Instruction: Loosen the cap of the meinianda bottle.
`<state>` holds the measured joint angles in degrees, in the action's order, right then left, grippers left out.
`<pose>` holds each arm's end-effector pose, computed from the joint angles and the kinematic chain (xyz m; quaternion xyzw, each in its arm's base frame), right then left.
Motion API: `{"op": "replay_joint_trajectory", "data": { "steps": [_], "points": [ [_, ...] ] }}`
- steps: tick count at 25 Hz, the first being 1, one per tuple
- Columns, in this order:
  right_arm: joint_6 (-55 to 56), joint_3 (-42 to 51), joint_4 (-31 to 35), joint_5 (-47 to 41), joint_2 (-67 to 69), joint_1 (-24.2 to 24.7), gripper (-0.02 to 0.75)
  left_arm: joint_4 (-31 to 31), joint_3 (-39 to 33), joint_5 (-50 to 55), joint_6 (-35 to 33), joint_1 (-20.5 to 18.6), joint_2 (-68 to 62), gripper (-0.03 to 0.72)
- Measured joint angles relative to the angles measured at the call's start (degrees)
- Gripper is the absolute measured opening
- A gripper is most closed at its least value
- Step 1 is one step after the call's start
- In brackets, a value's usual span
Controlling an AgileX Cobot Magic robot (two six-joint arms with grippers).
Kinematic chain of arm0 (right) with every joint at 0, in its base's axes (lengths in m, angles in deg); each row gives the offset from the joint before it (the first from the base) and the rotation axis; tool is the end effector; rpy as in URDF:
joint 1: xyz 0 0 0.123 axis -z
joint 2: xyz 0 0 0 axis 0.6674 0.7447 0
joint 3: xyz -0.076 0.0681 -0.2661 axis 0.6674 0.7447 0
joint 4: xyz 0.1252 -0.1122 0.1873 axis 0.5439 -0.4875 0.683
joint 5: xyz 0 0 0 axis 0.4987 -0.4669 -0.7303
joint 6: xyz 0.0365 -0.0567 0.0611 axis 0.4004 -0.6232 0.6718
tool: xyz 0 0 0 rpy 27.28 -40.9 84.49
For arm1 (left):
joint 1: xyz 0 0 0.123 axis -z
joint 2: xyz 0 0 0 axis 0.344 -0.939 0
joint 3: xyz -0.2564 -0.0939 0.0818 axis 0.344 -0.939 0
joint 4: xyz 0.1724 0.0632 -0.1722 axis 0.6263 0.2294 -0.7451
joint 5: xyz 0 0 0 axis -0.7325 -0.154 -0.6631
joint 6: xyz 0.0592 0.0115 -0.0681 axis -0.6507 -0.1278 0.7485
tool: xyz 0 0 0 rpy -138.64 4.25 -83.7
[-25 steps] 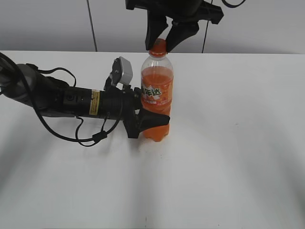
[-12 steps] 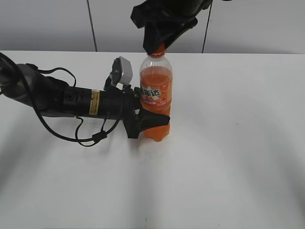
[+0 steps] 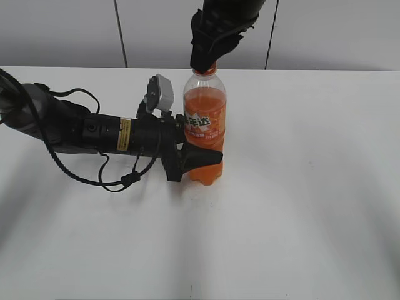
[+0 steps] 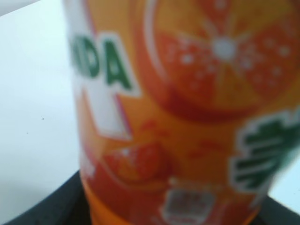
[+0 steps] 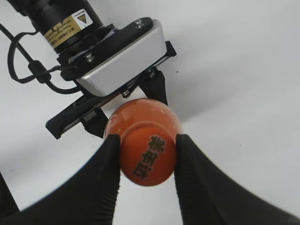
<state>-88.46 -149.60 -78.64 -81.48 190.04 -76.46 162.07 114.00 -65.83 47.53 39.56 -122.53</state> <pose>0.3460 0.2575 0.3181 -0.5529 0.8052 0.0882 0.1955 0.3614 -0.2091 0.0822 0.5060 0.6368 -0.4071 0.4156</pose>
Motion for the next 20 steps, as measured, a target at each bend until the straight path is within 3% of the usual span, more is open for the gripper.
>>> {"op": "replay_joint_trajectory", "data": {
  "steps": [20],
  "points": [
    [-31.76, -0.05, 1.56, -0.21, 0.00, 0.00, 0.269, 0.95, 0.00, -0.28, -0.24, -0.05, 0.00, 0.408]
  ]
}}
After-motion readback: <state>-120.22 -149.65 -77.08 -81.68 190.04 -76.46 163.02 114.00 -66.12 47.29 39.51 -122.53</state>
